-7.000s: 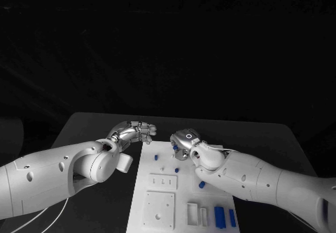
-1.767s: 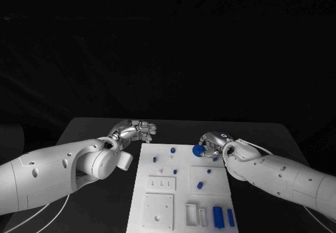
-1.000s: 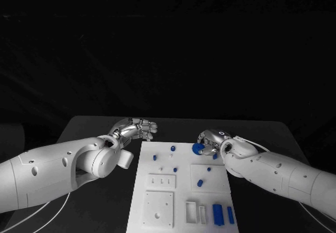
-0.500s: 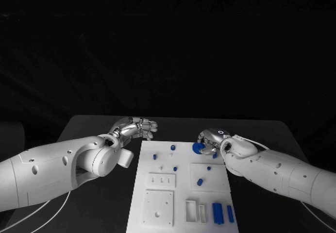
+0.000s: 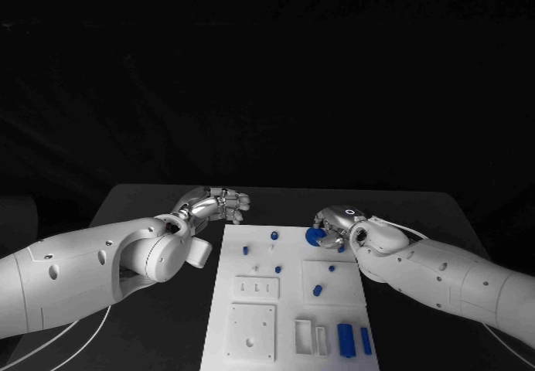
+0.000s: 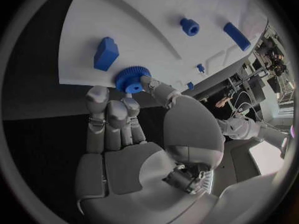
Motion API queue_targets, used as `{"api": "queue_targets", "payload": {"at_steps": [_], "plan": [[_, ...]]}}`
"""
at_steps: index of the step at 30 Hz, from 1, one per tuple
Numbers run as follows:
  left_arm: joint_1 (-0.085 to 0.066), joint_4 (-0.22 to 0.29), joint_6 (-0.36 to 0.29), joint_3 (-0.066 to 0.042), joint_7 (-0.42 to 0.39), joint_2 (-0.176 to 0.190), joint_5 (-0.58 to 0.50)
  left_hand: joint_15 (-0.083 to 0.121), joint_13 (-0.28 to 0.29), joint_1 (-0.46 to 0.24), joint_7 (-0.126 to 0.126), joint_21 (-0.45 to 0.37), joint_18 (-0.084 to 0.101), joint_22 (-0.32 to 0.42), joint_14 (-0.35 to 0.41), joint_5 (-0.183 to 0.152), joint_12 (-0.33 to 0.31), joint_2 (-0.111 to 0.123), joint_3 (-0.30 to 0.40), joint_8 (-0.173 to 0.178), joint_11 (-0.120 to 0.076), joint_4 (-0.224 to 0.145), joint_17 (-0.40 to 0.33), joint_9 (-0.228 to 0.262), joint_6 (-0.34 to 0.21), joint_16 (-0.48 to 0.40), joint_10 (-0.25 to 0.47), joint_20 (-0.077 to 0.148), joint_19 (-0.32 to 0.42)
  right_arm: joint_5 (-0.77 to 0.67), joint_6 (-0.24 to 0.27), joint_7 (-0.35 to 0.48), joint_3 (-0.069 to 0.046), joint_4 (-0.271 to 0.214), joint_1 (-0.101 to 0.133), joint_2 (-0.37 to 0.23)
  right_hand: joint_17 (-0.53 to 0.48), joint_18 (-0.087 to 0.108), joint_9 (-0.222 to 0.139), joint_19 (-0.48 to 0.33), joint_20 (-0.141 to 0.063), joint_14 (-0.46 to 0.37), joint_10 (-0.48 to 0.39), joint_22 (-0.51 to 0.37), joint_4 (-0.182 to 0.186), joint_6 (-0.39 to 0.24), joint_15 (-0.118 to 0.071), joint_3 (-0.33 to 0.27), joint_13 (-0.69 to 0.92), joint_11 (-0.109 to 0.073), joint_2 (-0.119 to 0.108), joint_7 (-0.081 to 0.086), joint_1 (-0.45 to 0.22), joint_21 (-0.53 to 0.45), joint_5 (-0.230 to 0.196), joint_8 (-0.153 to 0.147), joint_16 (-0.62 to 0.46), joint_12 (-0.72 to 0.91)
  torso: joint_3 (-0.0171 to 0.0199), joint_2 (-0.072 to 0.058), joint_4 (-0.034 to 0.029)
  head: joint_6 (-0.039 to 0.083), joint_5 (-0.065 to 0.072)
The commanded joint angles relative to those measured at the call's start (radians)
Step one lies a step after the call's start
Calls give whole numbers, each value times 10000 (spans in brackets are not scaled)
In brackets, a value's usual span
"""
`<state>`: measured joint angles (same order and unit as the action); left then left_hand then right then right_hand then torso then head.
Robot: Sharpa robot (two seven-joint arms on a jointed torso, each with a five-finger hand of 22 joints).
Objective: Assemble the parts on the task board
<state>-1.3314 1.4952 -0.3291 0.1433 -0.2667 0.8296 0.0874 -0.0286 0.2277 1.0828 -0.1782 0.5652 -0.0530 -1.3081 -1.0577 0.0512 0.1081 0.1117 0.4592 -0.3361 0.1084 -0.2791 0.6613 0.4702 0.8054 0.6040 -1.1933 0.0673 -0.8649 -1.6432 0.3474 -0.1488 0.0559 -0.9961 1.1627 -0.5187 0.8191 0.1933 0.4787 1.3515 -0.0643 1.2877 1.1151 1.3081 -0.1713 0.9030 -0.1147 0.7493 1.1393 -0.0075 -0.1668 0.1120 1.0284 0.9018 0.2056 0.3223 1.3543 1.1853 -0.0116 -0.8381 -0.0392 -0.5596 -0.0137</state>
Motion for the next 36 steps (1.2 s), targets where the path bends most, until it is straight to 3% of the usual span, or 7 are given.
{"api": "queue_targets", "payload": {"at_steps": [1,10,20,28,36], "plan": [[-11,37,128,-10,-68,11,44,-26,16,-100,-32,48,-101,-168,77,22,-58,29,43,37,39,13,16,14,-18,49,5,7,79,-410,-51,-290,76,-230,-130,-105,19,685,36,-16,-7,-16,37,190,10,1069,-74,62,-14,-66,-21,-143,-89,63,34,78,-51,29,-9,3,3,11,-19],[-15,48,113,-11,-82,61,43,-25,22,-98,-32,50,-102,-167,78,22,-64,30,46,40,39,10,16,16,-20,48,5,8,82,-1410,632,-684,14,-1120,20,-334,93,685,71,45,-70,7,86,170,45,1121,-107,165,-40,-98,-190,-174,-85,114,87,88,-43,61,-7,9,17,67,-44],[-16,16,106,-12,-92,59,43,-25,28,-95,-32,52,-103,-167,78,23,-69,30,50,43,38,7,16,17,-21,49,2,8,83,-2380,1085,-1113,-3,-2195,116,-219,228,685,128,126,-165,32,161,135,391,1190,-135,587,-111,-126,-587,-202,54,156,-190,80,-66,77,3,10,13,140,-63],[-16,8,106,-11,-93,15,42,-25,34,-95,-32,55,-104,-166,78,22,-74,27,53,46,38,7,16,20,-21,49,1,8,85,-2774,1222,-1191,60,-2257,105,358,261,685,151,240,-202,52,189,182,518,1211,-133,674,-146,-129,-710,-205,106,291,-308,70,-111,70,-13,-1,-19,189,-130],[-16,17,110,-11,-94,-10,41,-25,40,-97,-33,57,-104,-165,79,22,-80,29,54,48,39,5,16,22,-22,49,0,8,86,-2918,1189,-1204,269,-1890,41,908,270,685,156,242,-211,61,191,188,524,1201,-131,719,-158,-127,-763,-203,158,318,-320,57,-129,65,-27,-24,-38,226,-182]]}}
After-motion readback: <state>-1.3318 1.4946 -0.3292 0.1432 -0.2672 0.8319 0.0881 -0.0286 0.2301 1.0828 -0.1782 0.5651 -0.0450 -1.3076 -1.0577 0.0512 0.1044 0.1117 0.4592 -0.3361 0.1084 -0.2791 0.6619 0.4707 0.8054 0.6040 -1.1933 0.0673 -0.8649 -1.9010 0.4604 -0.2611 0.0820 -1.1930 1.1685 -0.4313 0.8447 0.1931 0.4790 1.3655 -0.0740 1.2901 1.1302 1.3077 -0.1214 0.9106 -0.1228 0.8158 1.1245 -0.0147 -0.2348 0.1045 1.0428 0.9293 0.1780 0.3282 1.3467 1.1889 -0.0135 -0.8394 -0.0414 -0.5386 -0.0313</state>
